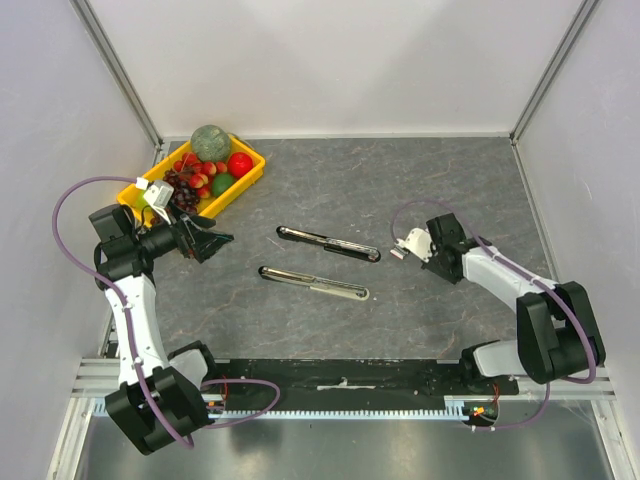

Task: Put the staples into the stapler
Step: Pick up the staple from the staple box, then place the staple at the center of the board.

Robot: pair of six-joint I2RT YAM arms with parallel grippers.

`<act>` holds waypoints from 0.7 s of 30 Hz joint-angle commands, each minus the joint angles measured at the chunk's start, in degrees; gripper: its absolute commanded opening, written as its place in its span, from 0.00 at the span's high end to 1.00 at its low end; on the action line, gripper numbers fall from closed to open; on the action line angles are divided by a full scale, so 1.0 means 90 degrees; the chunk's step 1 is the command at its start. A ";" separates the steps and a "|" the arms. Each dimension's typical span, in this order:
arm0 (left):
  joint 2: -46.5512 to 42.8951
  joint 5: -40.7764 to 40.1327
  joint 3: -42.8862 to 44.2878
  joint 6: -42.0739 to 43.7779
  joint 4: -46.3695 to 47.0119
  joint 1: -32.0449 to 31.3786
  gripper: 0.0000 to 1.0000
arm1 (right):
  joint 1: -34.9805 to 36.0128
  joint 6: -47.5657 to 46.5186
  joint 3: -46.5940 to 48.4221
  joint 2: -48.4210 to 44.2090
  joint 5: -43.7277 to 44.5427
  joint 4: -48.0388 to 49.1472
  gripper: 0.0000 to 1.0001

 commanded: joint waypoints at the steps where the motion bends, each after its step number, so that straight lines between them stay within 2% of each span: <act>1: -0.0137 0.0187 0.0010 -0.0100 0.0161 0.0044 0.01 | 0.0329 -0.0283 -0.0282 -0.0214 0.1050 0.0722 0.81; 21: -0.0166 0.0197 0.0010 -0.0061 0.0161 0.0044 0.01 | 0.1130 0.0029 -0.0790 0.0001 0.1540 0.1006 0.75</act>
